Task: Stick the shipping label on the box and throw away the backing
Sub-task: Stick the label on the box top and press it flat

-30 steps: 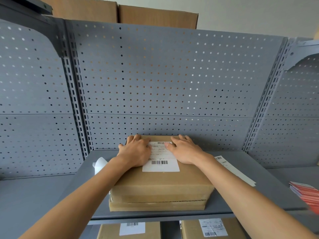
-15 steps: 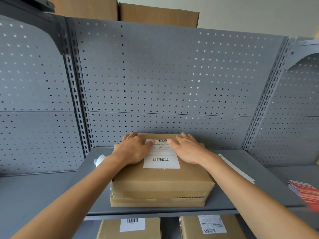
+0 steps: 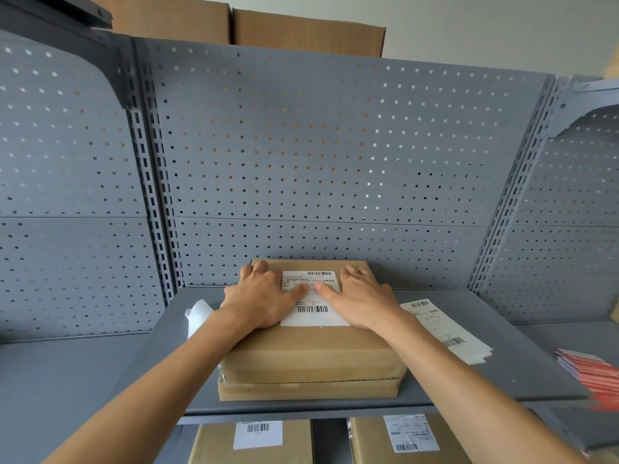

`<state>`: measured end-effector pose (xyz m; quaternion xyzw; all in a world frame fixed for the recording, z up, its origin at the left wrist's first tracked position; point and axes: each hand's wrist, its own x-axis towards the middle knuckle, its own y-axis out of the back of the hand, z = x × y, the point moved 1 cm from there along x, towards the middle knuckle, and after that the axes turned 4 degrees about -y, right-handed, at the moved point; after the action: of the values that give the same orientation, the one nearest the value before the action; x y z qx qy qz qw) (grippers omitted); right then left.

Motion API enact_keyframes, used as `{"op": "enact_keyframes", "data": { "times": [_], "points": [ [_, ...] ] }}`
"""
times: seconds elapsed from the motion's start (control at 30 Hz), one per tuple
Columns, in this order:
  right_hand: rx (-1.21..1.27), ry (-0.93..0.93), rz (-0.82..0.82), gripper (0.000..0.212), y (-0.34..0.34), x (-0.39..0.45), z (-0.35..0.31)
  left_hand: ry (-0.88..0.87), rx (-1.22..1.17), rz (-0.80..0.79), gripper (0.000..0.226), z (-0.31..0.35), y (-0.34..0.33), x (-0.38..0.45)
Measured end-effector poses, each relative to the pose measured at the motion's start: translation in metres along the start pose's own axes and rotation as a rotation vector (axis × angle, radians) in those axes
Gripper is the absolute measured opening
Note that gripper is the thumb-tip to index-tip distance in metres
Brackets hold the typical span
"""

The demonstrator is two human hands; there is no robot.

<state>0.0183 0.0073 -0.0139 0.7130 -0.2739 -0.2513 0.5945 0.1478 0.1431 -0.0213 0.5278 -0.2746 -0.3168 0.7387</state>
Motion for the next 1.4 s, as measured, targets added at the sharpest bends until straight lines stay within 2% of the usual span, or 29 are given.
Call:
{"op": "enact_keyframes", "data": {
  "times": [1.07, 1.17, 1.3, 1.4],
  "points": [
    [0.036, 0.043, -0.029, 0.052, 0.002, 0.000, 0.006, -0.037, -0.052, -0.050, 0.036, -0.007, 0.003, -0.001],
    [0.083, 0.044, -0.059, 0.059, 0.008, -0.003, 0.008, -0.038, -0.084, -0.054, 0.036, -0.010, 0.003, -0.002],
    [0.115, 0.024, -0.116, 0.087, 0.013, -0.022, 0.005, -0.019, -0.048, -0.044, 0.067, -0.006, 0.003, -0.013],
    [0.034, 0.033, -0.110, 0.099, 0.010, -0.032, -0.003, 0.002, 0.049, -0.040, 0.078, 0.003, 0.004, -0.023]
  ]
}}
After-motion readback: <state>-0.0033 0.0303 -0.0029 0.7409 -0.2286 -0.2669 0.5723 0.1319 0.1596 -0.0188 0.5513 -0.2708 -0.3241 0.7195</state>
